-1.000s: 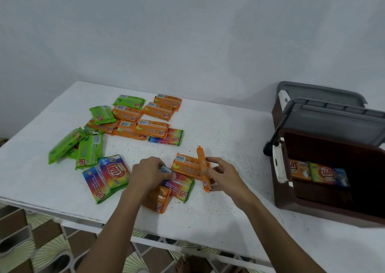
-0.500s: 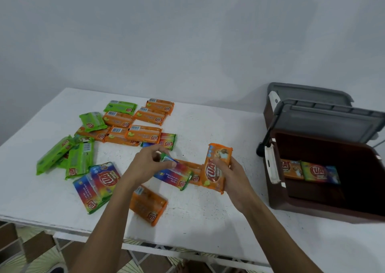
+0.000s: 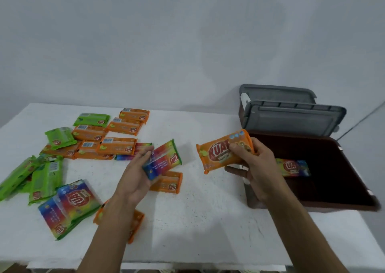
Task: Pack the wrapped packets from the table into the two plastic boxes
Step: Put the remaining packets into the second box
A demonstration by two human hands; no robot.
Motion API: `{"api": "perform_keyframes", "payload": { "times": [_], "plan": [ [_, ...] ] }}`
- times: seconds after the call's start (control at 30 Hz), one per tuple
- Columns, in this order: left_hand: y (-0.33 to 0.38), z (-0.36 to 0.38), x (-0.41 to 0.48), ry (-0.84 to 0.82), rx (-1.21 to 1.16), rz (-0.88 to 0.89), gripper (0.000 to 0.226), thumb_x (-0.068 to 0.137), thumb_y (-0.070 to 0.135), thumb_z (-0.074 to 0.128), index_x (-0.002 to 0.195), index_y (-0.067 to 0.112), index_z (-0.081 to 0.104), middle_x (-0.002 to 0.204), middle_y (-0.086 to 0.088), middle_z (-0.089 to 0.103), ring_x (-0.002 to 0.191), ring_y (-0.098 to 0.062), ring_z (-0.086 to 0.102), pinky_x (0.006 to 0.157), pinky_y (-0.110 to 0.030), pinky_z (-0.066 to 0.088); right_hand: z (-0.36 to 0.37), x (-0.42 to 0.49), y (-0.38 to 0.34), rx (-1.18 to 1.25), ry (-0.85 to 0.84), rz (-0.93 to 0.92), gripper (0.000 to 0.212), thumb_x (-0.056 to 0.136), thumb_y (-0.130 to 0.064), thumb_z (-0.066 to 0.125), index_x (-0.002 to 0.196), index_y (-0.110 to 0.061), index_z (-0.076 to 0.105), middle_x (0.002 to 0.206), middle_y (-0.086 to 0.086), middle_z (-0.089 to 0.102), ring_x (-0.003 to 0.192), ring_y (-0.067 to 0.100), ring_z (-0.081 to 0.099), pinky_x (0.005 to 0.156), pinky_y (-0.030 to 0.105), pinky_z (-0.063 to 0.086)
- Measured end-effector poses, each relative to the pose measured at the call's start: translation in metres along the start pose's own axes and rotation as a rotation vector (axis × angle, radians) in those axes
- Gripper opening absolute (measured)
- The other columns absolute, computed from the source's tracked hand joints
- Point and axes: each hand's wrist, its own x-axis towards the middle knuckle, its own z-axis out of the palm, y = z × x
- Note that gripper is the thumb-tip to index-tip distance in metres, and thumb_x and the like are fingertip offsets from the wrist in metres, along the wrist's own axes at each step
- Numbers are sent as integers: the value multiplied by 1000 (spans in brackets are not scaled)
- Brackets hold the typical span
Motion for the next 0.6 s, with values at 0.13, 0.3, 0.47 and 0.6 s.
{"api": "perform_keyframes", "payload": {
  "times": [0.13, 0.3, 0.47, 0.6],
  "plan": [
    [-14, 35, 1, -41, -68, -131, 35, 86, 45, 58, 108, 18, 63, 99, -6, 66, 86, -18, 64, 53, -26, 54, -42, 5, -14, 17, 122, -23, 23, 88, -19, 69, 109, -8, 64, 100, 9, 74, 90, 21, 73, 66, 32, 57],
    [-38, 78, 5, -192, -225, -248, 65, 73, 68, 62, 105, 12, 61, 79, -5, 56, 59, -14, 54, 49, -21, 44, -92, 15, -19, 93, 228, 1, 22, 88, -17, 69, 104, -3, 65, 99, 10, 73, 93, 21, 73, 69, 35, 61],
    [-52, 107, 8, -233, -264, -228, 94, 50, 81, 69, 115, 12, 64, 107, -13, 63, 87, -23, 63, 70, -32, 52, -131, 30, -10, 69, 264, 47, 27, 89, -19, 68, 109, -2, 63, 104, 12, 72, 96, 23, 72, 74, 37, 58],
    [-58, 124, 6, -257, -227, -191, 111, 38, 81, 74, 130, 20, 61, 132, -20, 57, 122, -35, 55, 102, -48, 42, -149, 50, -1, 32, 241, 124, 26, 91, -17, 67, 110, 0, 60, 106, 14, 70, 97, 24, 70, 72, 37, 59]
  ]
}}
